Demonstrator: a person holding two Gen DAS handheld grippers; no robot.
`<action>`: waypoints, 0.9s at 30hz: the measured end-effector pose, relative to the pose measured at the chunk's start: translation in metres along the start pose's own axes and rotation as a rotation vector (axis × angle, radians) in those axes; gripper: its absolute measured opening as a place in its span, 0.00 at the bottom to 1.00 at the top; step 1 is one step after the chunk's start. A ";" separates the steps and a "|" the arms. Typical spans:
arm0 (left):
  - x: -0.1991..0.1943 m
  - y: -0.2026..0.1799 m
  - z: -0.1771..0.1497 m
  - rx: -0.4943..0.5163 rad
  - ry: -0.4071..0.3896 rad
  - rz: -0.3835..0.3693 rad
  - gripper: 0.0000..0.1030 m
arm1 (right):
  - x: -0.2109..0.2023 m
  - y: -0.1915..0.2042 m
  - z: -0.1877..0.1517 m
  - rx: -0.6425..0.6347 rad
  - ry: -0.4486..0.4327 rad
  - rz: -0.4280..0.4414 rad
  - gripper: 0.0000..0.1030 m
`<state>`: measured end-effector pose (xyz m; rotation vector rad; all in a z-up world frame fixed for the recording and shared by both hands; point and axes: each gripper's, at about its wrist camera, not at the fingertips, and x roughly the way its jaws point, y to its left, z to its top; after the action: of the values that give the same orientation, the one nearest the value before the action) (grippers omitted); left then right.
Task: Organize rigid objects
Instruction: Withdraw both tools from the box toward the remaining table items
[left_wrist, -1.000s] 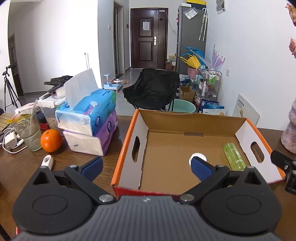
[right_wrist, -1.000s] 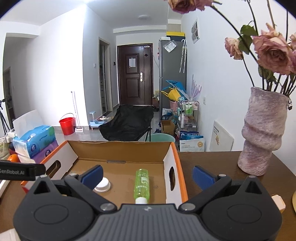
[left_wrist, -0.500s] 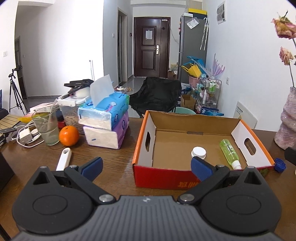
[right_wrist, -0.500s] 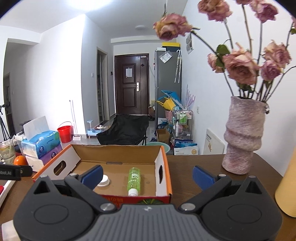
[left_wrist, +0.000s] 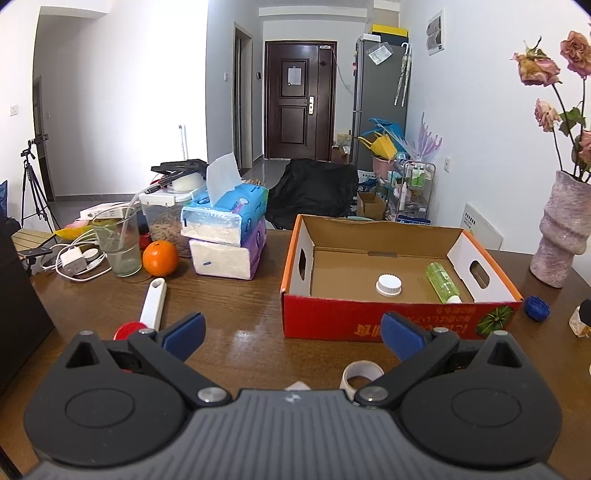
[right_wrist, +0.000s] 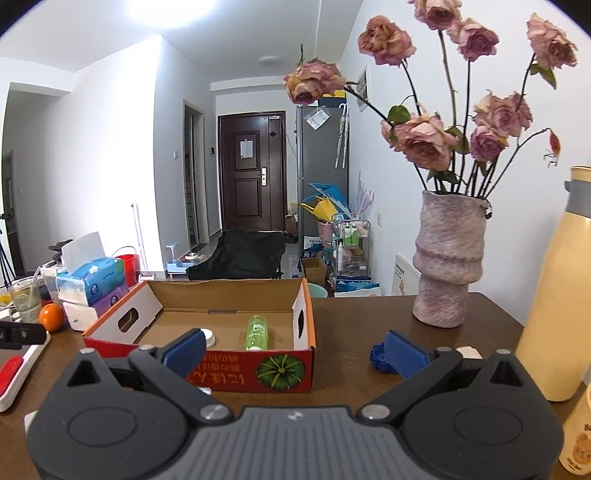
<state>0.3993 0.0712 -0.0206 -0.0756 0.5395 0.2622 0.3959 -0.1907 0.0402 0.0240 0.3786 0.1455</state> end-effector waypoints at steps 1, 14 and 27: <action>-0.004 0.000 -0.002 0.002 0.000 0.001 1.00 | -0.005 0.000 -0.001 0.000 -0.001 -0.002 1.00; -0.045 0.012 -0.034 0.000 0.016 0.001 1.00 | -0.054 -0.010 -0.024 0.009 -0.006 -0.029 1.00; -0.063 0.032 -0.068 0.006 0.053 0.015 1.00 | -0.093 -0.039 -0.056 0.005 0.026 -0.091 1.00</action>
<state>0.3053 0.0787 -0.0462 -0.0724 0.5932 0.2738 0.2947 -0.2428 0.0202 0.0096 0.4048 0.0552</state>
